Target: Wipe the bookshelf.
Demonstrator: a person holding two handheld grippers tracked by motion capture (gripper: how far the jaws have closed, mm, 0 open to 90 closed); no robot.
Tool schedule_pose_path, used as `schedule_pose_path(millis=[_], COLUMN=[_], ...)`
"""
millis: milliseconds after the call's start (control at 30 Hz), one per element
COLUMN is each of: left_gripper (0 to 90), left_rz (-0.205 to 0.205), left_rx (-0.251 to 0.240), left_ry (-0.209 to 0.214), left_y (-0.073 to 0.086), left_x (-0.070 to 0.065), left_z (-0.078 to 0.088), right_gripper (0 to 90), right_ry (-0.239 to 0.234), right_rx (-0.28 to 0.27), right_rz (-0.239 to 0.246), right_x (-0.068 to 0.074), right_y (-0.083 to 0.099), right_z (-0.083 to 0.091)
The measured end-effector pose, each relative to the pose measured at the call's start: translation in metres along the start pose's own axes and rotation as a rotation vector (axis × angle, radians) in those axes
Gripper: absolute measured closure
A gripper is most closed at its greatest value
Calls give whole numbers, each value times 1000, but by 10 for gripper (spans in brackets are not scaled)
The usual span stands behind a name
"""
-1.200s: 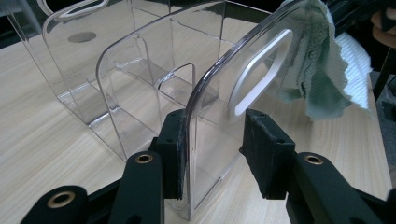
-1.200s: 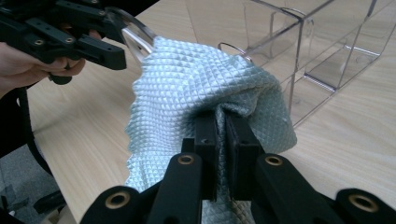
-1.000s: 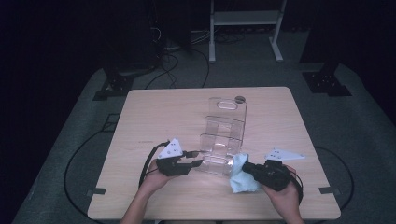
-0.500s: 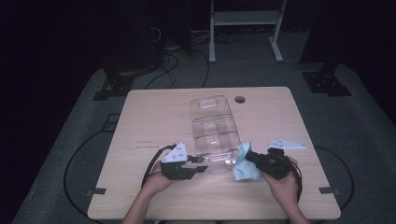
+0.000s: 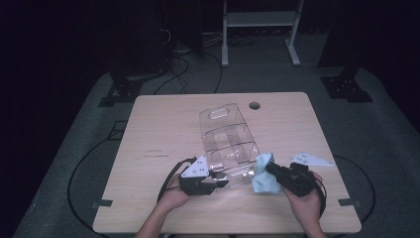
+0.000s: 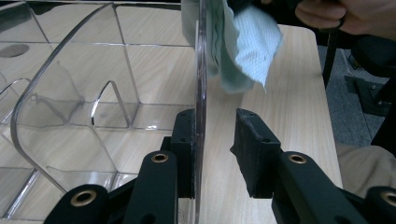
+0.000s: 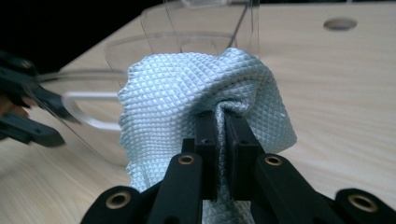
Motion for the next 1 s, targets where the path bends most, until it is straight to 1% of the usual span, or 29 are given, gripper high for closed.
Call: schedule_pose_path(millis=[100,167,233,300,333,400,467,500,600,733,767,800,933,1000], left_gripper=[702,709,710,710,710,709,708,706,699,687,685,682,617,576], left_rz=[3,5,4,-2,-2,0,2,-5,-14,-18,-20,-21,-29,-28], left_rx=[-2,-2,-1,4,5,3,0,3,8,9,9,11,8,1], left_ry=[-1,-2,-3,-8,-12,-8,-7,-6,-6,-6,-8,-8,6,14], left_y=[0,0,0,-1,-1,-1,-2,-2,-3,-3,-4,-4,-6,-7], left_x=[0,0,-1,-2,-2,-3,-5,-5,-7,-9,-10,-10,-13,-13], left_z=[0,-1,-1,-2,-2,-2,-4,-4,-6,-7,-7,-8,-8,-5], right_gripper=[841,841,841,839,839,840,839,839,840,839,839,839,839,838], right_ry=[3,-3,-18,-23,-25,-31,-33,-31,-34,-42,-43,-43,-40,-39], right_rx=[-33,-36,-32,-20,-14,-22,-30,-30,-17,32,50,55,17,21], right_rz=[16,30,32,52,51,41,53,63,70,55,58,60,55,54], right_x=[7,11,16,19,19,18,19,21,22,17,17,17,18,17], right_y=[-3,-1,1,2,2,-2,-5,-6,-2,8,11,11,5,6], right_z=[7,9,9,6,4,4,4,3,-3,-12,-15,-16,-11,-11])
Point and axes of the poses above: each handheld gripper's, and its own axes: z roughly backward along the jaws, y roughly out of its underside, x roughly to its left, the point moved 2 cm from there along -z, roughly forward along the jaws, and after that the axes turned 11 degrees about z, right-handed, at the moved point
